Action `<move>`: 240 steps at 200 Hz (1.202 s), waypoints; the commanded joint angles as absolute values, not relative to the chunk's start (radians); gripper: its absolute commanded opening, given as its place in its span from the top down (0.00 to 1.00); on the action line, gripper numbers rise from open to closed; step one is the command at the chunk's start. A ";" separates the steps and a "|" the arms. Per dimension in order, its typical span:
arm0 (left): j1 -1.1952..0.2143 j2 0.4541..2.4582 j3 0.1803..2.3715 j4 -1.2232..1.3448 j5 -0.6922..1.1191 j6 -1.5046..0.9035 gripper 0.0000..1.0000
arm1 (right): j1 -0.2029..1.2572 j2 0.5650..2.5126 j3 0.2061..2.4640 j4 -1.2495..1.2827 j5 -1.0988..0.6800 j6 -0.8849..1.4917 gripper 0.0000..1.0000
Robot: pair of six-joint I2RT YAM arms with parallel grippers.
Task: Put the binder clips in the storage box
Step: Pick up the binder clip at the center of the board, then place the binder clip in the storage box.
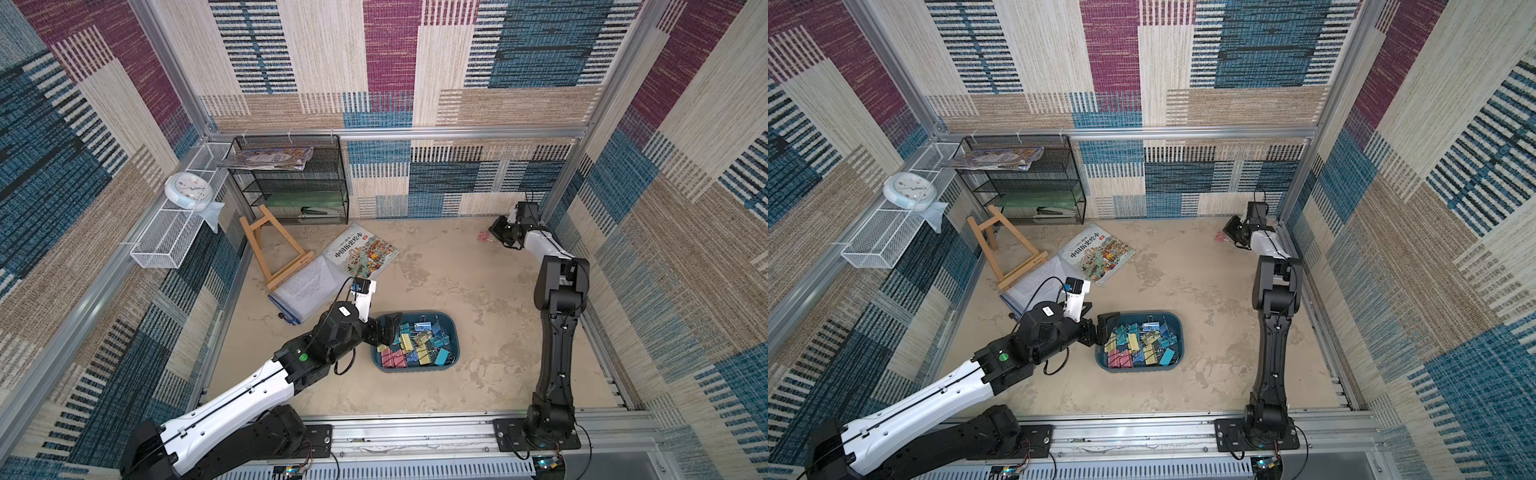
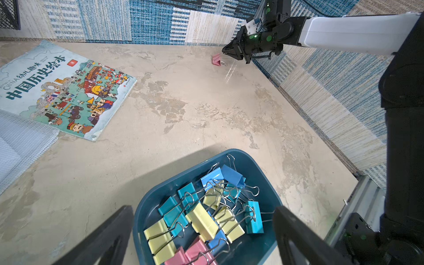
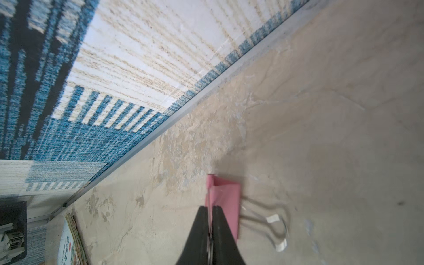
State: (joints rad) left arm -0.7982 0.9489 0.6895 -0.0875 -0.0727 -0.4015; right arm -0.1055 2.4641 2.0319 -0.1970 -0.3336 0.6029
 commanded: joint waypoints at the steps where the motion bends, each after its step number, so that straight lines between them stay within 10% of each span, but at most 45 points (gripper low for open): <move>1: -0.796 0.963 0.704 -0.049 -0.043 -0.410 0.01 | -0.105 2.414 1.999 -0.198 -0.369 0.573 1.00; 128: -0.796 0.788 0.678 -0.135 -0.129 -0.381 0.01 | -0.022 1.558 1.301 -0.147 -0.536 0.527 1.00; 240: -0.795 0.653 0.623 -0.208 -0.217 -0.386 0.01 | 0.543 1.124 0.866 -0.197 -0.419 0.739 1.00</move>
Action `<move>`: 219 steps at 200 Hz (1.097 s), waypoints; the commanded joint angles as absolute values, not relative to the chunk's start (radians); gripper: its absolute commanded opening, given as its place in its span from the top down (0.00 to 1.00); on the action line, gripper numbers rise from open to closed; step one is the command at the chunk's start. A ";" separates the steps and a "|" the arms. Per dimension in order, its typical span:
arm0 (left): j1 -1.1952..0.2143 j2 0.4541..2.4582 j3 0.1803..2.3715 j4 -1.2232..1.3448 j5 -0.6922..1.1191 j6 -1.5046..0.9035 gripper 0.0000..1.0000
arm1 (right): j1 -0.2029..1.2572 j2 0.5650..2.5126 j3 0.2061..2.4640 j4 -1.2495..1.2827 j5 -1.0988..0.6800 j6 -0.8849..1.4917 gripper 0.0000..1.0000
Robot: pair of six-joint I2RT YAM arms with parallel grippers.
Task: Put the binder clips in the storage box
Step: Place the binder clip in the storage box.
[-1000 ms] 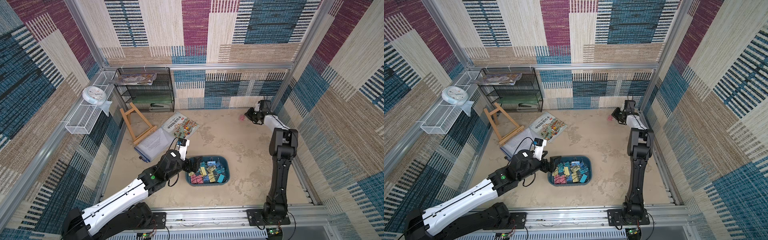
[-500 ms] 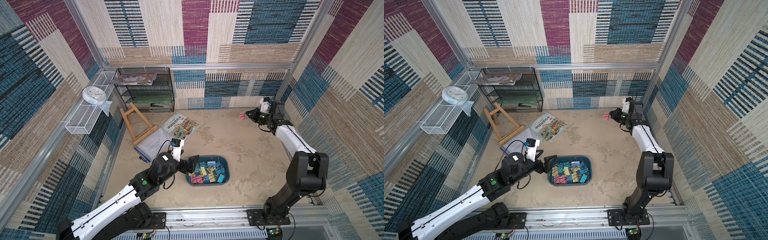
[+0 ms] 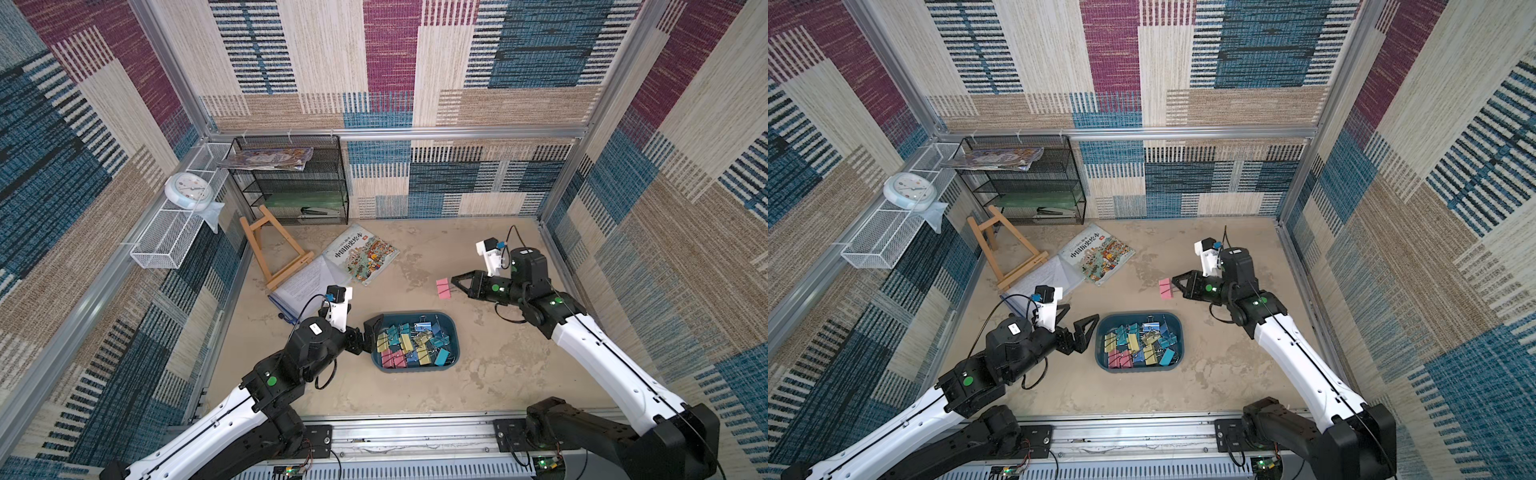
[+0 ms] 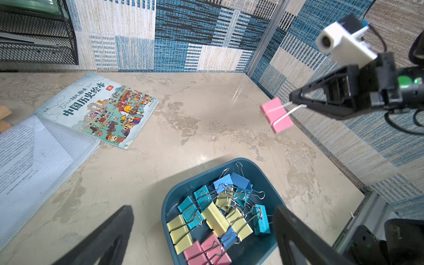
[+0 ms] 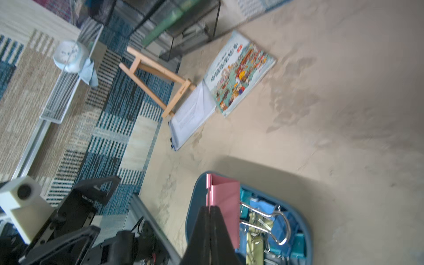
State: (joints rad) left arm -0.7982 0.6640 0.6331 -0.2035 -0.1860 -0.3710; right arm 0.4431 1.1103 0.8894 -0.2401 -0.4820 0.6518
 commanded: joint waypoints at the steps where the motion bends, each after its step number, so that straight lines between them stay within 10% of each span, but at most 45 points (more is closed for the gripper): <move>1: -0.796 0.653 0.621 -0.207 -0.217 -0.387 0.01 | 0.549 1.126 0.865 -0.197 -0.416 0.739 1.00; 219: -0.796 0.695 0.615 -0.217 -0.234 -0.447 0.01 | 0.980 1.631 1.050 -0.307 0.014 0.750 0.92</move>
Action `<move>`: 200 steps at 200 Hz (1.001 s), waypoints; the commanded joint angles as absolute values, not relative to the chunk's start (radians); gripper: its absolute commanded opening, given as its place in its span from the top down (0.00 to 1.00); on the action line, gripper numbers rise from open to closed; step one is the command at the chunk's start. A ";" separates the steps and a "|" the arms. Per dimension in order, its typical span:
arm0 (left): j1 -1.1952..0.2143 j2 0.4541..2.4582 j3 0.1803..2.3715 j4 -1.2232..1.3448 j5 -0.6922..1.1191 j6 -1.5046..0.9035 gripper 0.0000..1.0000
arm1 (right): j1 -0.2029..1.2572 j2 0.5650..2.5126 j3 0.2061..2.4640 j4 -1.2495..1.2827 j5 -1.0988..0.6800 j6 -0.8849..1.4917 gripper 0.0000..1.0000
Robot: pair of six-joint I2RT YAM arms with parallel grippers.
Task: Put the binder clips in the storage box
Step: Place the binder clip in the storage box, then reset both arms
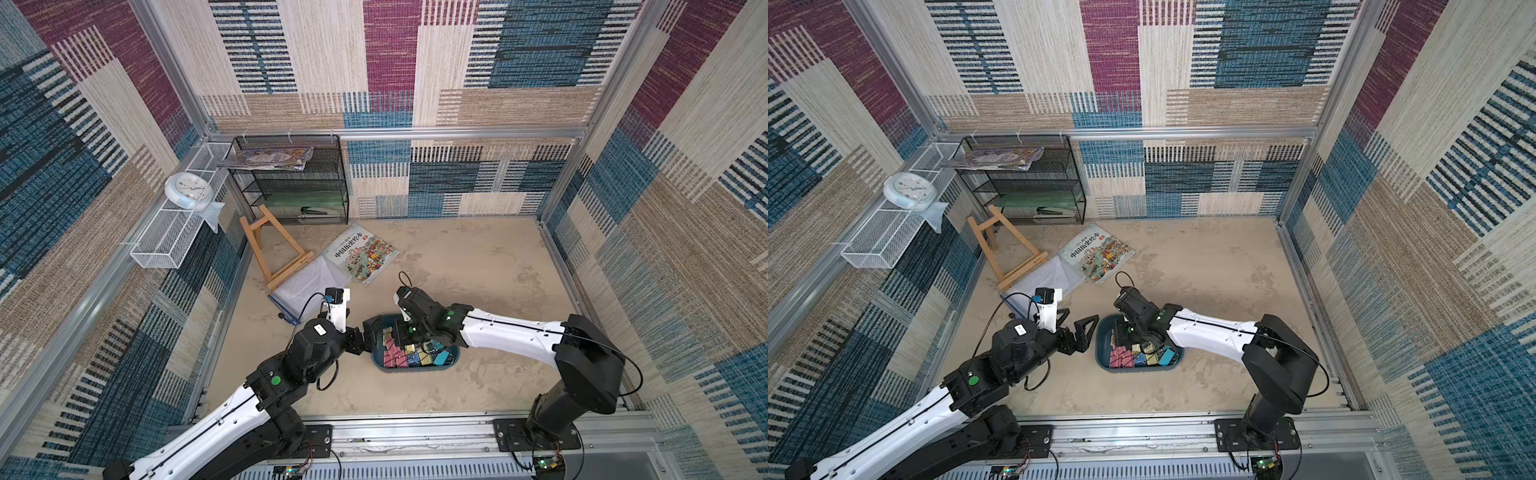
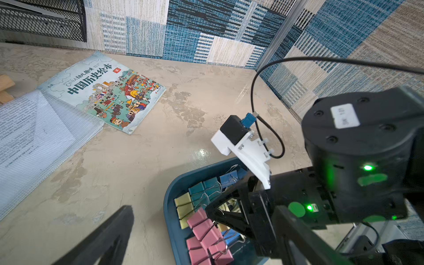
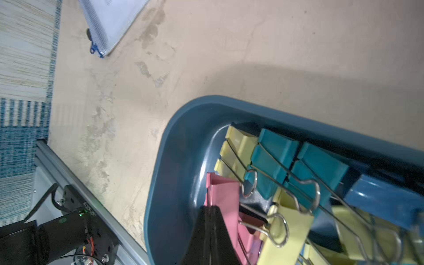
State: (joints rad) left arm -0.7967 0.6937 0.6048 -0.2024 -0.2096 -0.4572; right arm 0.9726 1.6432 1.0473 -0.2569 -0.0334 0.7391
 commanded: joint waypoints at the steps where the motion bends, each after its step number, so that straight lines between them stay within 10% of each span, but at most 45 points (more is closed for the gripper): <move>1: -0.796 0.694 0.615 -0.218 -0.236 -0.448 0.01 | 0.980 1.630 1.049 -0.306 0.014 0.750 0.91; 74: -0.796 0.649 0.605 -0.263 -0.387 -0.342 0.01 | 0.980 1.337 0.974 -0.291 0.206 0.758 0.37; 163: -0.795 0.622 0.524 -0.139 -0.771 0.004 0.01 | 0.955 0.811 0.632 -0.064 0.976 0.370 0.21; 200: -0.731 0.597 0.334 0.190 -0.879 0.269 0.01 | 0.698 0.685 0.396 0.290 1.060 0.092 0.21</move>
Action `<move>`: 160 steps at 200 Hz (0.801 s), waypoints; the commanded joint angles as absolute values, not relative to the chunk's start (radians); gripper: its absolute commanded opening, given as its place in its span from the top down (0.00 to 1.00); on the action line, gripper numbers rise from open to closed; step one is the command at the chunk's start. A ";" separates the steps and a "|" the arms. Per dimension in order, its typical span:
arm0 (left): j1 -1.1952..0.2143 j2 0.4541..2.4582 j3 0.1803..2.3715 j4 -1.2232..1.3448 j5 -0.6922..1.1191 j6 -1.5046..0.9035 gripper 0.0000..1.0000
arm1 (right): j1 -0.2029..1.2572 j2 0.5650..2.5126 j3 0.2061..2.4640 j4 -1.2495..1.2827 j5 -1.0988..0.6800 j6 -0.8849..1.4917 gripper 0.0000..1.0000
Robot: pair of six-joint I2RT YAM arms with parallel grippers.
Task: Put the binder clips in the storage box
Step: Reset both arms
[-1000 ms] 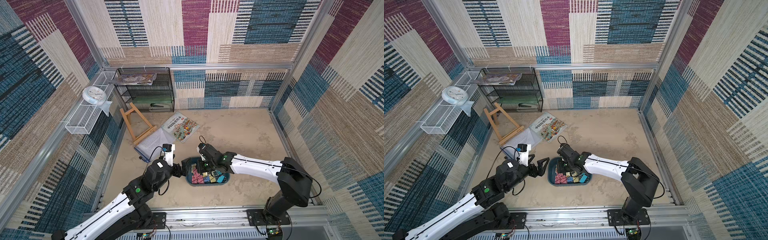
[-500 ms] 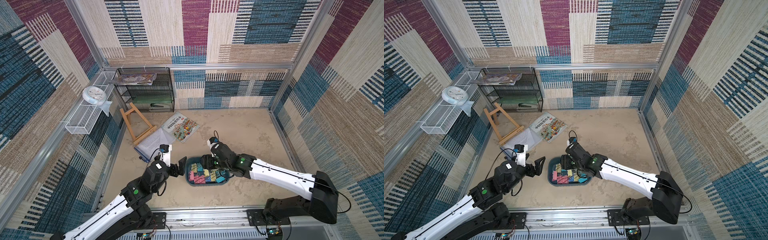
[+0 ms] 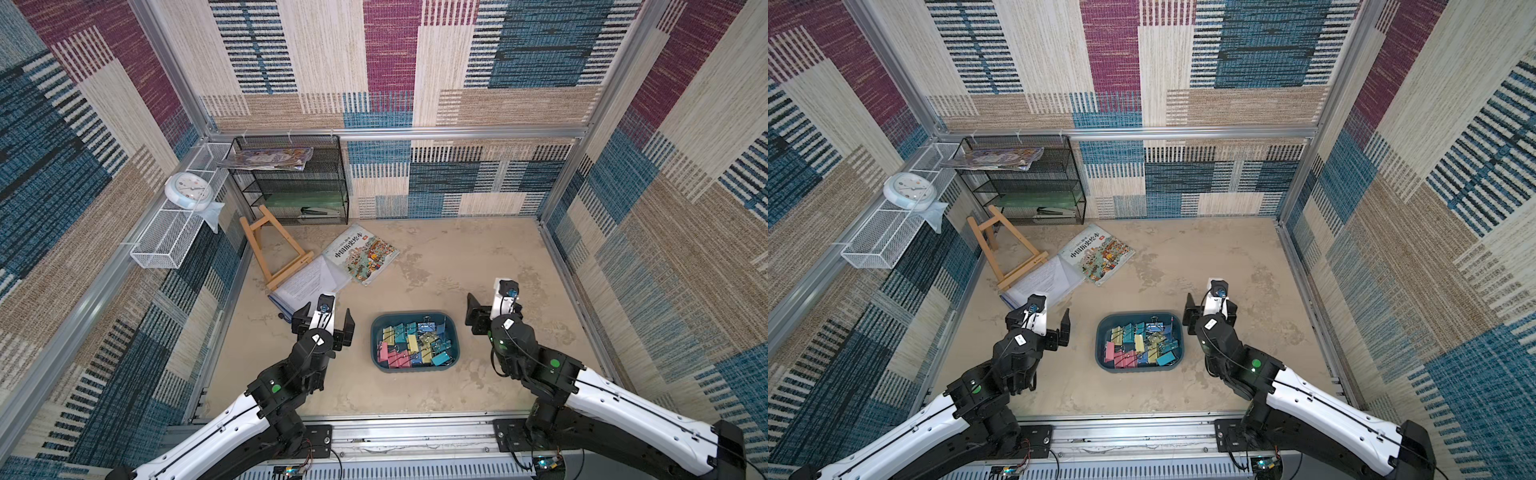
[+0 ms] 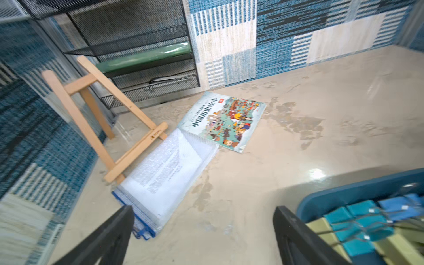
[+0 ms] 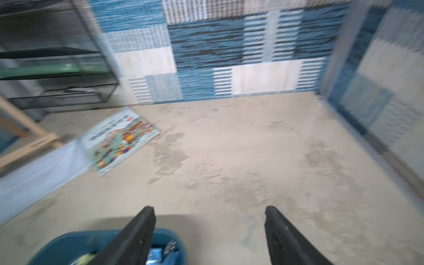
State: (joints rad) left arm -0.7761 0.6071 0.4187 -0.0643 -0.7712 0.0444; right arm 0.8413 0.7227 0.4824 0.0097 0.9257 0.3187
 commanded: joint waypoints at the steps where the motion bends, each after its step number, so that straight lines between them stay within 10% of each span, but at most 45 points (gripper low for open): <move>1: -0.727 0.596 0.330 0.195 -0.877 0.270 0.01 | 0.689 0.684 0.390 0.300 1.059 0.087 0.21; 84: -0.372 0.833 0.233 0.412 -0.547 0.115 0.02 | 0.196 1.049 0.187 0.770 0.670 0.102 0.19; 160: -0.124 1.272 0.305 0.741 -0.272 0.051 0.00 | 0.094 1.539 0.327 1.156 0.452 0.003 0.15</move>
State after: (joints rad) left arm -0.1719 1.1923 0.2878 0.5816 -0.3988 0.0883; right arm 0.1040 1.4872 0.2966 1.0317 0.5903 0.0292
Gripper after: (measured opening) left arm 0.998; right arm 0.849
